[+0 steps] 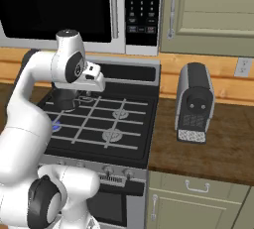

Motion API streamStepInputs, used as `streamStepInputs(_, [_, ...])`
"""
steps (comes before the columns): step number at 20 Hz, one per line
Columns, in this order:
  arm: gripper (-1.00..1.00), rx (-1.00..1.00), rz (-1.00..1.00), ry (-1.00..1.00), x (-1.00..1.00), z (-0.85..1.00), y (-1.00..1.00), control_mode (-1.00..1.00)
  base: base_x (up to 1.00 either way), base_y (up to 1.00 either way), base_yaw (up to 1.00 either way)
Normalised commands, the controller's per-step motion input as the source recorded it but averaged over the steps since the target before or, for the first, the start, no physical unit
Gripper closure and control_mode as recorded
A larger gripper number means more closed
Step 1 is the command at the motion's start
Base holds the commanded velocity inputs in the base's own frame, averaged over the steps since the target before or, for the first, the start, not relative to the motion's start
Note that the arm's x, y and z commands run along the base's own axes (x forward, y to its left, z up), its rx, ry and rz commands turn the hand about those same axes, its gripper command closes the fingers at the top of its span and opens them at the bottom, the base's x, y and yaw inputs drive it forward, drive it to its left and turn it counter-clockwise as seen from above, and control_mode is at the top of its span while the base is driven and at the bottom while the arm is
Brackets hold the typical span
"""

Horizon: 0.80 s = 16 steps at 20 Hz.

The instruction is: Turn off the front left burner of the stove.

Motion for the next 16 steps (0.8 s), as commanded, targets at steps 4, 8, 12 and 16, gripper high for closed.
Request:
streamStepInputs(4, [-1.0, 0.0, 0.0, 0.0, -0.14, 0.0, 0.13, -1.0, 0.0, 0.0, 0.0])
streamStepInputs(8, [-1.0, -0.02, 0.04, 0.0, -0.38, 0.0, 0.6, -1.0, 0.0, 0.0, 0.0])
streamStepInputs(12, [-1.0, -0.16, 0.05, -0.04, -0.66, -0.04, 0.91, -1.0, 0.0, 0.0, 0.0])
streamStepInputs(16, [-1.0, -0.34, 0.1, -0.11, -0.79, -0.13, 1.0, -1.0, 0.0, 0.0, 0.0])
